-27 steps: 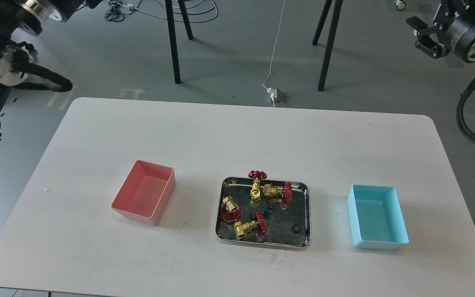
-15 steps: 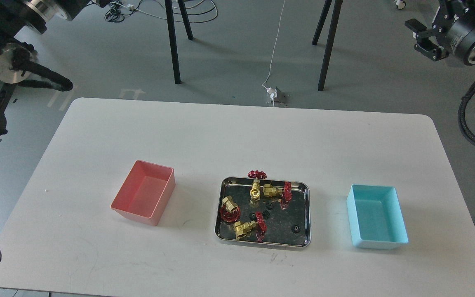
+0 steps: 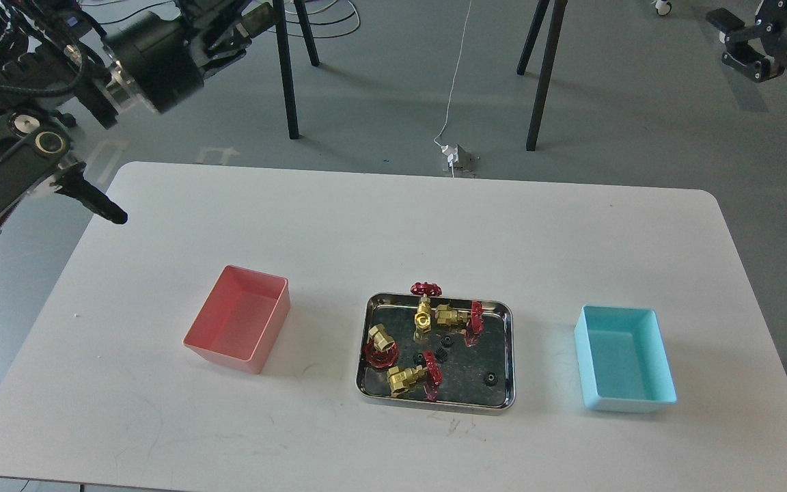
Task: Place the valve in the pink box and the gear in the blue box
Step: 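Move the left gripper forward over the table toward the metal tray, then lower the left gripper onto the brass valve nearest the pink box and grasp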
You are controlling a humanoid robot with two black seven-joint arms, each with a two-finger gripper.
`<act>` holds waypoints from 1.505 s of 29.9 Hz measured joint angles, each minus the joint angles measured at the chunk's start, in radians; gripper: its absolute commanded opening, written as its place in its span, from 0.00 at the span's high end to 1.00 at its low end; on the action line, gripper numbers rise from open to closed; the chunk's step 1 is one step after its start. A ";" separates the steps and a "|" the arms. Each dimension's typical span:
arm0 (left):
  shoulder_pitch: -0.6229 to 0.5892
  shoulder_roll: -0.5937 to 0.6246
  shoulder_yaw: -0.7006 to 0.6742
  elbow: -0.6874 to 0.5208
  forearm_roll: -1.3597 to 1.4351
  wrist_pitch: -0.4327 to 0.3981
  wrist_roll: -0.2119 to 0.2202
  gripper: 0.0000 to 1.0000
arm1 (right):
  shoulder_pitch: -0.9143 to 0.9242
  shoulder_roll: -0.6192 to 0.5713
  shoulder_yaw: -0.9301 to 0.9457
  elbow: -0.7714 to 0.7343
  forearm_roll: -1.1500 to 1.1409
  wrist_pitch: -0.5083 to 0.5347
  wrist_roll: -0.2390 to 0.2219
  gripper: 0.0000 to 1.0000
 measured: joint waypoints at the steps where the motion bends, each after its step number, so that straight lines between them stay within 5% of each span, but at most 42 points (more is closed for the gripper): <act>1: 0.018 0.010 0.016 -0.034 0.082 0.058 0.005 0.12 | 0.008 -0.005 0.000 0.001 0.000 0.001 -0.004 0.01; 7: 0.139 0.015 0.130 -0.142 0.677 0.420 0.039 0.13 | 0.057 -0.044 0.003 0.002 0.000 0.004 -0.012 0.01; 12: 0.209 -0.032 0.199 -0.135 1.000 0.552 0.106 0.12 | 0.087 -0.065 0.005 0.002 0.001 0.009 -0.024 0.01; 21: 0.321 -0.142 0.261 -0.079 1.029 0.542 0.148 0.10 | 0.118 -0.077 0.002 0.002 -0.001 0.012 -0.040 0.01; 32: 0.371 -0.423 0.359 0.186 1.029 0.492 0.213 0.10 | 0.120 -0.075 0.001 0.002 -0.001 0.012 -0.051 0.01; 45: 0.434 -0.448 0.378 0.264 1.029 0.491 0.211 0.10 | 0.135 -0.076 0.000 0.002 -0.001 0.012 -0.059 0.01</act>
